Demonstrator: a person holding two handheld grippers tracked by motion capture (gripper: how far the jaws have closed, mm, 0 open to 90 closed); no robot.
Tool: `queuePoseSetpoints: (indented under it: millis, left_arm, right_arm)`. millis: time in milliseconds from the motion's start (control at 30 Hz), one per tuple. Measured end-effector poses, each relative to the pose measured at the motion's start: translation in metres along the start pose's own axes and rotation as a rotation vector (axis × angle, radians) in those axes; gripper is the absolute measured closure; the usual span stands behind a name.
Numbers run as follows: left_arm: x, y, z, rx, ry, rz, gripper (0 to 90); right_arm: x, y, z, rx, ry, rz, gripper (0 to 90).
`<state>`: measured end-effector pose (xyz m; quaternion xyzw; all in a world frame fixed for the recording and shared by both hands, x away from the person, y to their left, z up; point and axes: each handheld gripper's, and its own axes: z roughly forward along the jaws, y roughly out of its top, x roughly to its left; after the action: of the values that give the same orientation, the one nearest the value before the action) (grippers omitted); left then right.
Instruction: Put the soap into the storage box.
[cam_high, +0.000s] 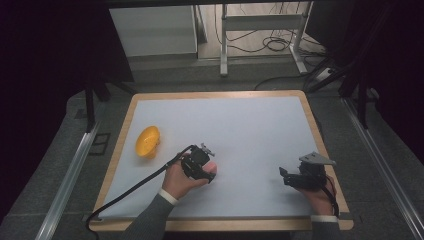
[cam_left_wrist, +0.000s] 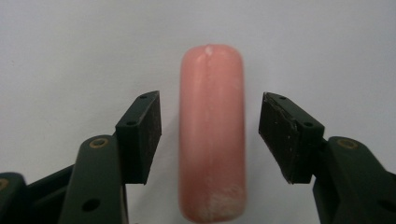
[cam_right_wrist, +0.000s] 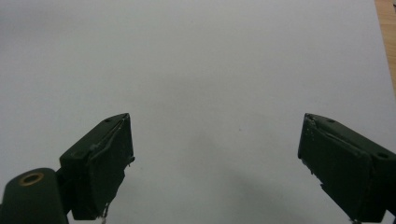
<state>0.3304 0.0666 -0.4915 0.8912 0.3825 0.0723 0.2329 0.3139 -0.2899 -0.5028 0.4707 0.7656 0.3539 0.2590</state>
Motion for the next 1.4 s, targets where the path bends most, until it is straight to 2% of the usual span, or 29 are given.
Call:
queuePoseSetpoints:
  millis: [233, 467, 767, 933, 1167, 1400]
  left_arm:
    - [-0.001, -0.001, 0.007, 0.008, 0.006, 0.01, 59.4]
    - [-0.001, -0.003, 0.005, 0.005, 0.002, 0.02, 60.1]
    - [0.01, -0.009, -0.014, -0.046, -0.005, -0.006, 60.1]
    - [0.011, -0.01, -0.023, -0.067, -0.003, -0.006, 60.1]
    - [0.013, -0.011, -0.029, -0.082, 0.002, -0.004, 60.1]
    - [0.017, -0.015, -0.036, -0.103, 0.009, -0.021, 60.1]
  right_arm:
    - [-0.001, 0.0, 0.001, 0.003, -0.002, -0.001, 10.1]
    - [-0.001, -0.001, 0.001, 0.003, -0.006, 0.002, 10.1]
    - [-0.001, 0.0, 0.0, -0.002, -0.006, 0.0, 10.1]
    - [-0.001, 0.0, 0.0, -0.002, -0.006, 0.001, 10.1]
    - [-0.001, -0.001, 0.001, -0.001, -0.009, -0.001, 10.1]
    - [-0.002, 0.0, -0.001, -0.006, -0.01, 0.001, 10.1]
